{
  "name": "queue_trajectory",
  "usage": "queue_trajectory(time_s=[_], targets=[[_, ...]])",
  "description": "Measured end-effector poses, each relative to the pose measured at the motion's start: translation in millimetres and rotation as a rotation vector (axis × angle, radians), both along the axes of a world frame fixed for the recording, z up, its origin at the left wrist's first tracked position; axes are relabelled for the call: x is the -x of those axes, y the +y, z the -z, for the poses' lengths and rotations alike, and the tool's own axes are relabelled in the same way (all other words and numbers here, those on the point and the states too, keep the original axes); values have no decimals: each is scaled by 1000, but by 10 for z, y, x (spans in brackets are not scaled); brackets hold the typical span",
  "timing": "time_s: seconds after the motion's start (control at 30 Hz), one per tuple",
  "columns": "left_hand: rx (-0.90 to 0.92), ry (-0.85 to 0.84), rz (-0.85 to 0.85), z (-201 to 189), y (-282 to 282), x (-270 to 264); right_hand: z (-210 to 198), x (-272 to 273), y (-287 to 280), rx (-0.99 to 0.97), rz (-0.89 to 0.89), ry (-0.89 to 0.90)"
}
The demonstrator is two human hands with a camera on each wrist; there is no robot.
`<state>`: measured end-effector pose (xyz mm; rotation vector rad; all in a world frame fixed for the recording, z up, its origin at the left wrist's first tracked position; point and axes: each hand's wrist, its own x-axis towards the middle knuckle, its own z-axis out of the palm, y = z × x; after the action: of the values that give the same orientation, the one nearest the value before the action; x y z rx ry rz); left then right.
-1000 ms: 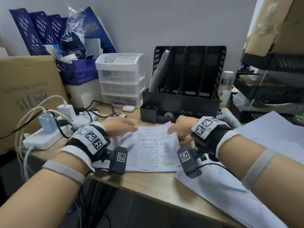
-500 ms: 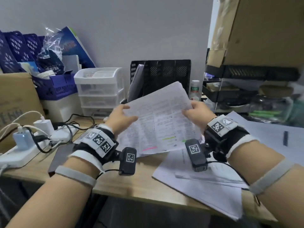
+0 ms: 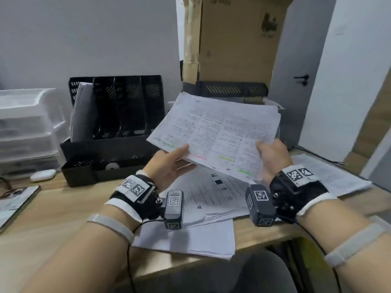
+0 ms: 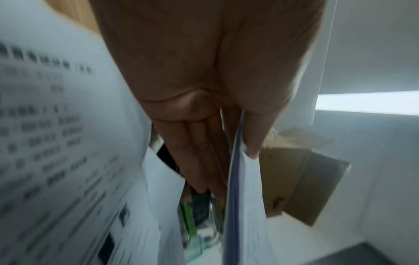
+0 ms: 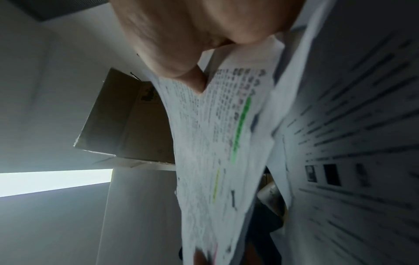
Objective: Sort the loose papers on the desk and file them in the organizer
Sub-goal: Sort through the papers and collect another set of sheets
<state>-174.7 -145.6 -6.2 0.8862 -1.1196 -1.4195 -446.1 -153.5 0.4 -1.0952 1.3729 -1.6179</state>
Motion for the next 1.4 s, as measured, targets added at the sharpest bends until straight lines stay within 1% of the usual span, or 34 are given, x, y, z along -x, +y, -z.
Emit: queue_trajectory(time_s=[0.1, 0.17, 0.2, 0.27, 0.33, 0.37, 0.43, 0.53, 0.6, 0.7, 0.77, 0.83, 0.9, 0.97, 1.03, 1.1, 1.17, 1.23, 1.27, 1.3, 1.37, 1.4], targets=[[-46, 55, 88, 26, -114, 381, 31, -106, 202, 33, -65, -78], [-31, 73, 52, 54, -225, 529, 87, -85, 278, -15, -133, -69], [-18, 69, 19, 86, -299, 574, 114, -23, 311, -65, -126, -39], [-12, 80, -54, 175, -435, 611, 180, 208, 349, -168, -1, -5], [-46, 147, -105, 306, -557, 623, 258, 533, 356, -228, 183, 122], [-75, 190, -127, 370, -600, 629, 283, 651, 387, -264, 245, 175], [-149, 289, -159, 500, -664, 618, 363, 841, 430, -341, 278, 242], [-249, 411, -135, 638, -748, 559, 469, 969, 459, -430, 286, 259], [-285, 447, -113, 709, -802, 505, 486, 1002, 444, -463, 262, 303], [-309, 472, -71, 760, -840, 464, 462, 1011, 403, -496, 158, 342], [-306, 467, -29, 769, -832, 475, 419, 994, 373, -514, 113, 385], [-314, 450, -29, 788, -855, 460, 349, 928, 342, -555, 97, 436], [-320, 410, 9, 811, -868, 450, 226, 833, 344, -645, 83, 549], [-321, 395, 23, 846, -898, 438, 126, 782, 338, -771, 39, 715], [-326, 383, 29, 862, -913, 420, 64, 736, 331, -819, -14, 792], [-326, 385, 27, 848, -901, 412, 63, 698, 345, -819, -83, 851], [-306, 387, 24, 803, -863, 425, 145, 733, 335, -759, -177, 869], [-287, 387, 21, 770, -829, 442, 247, 793, 370, -654, -260, 721], [-276, 367, 21, 743, -789, 461, 290, 870, 370, -620, -255, 662], [-266, 346, 28, 728, -761, 475, 306, 949, 372, -603, -260, 641], [-258, 303, 24, 691, -707, 496, 214, 1026, 436, -550, -238, 689], [-254, 296, 18, 671, -684, 497, 134, 1064, 479, -529, -207, 751]])
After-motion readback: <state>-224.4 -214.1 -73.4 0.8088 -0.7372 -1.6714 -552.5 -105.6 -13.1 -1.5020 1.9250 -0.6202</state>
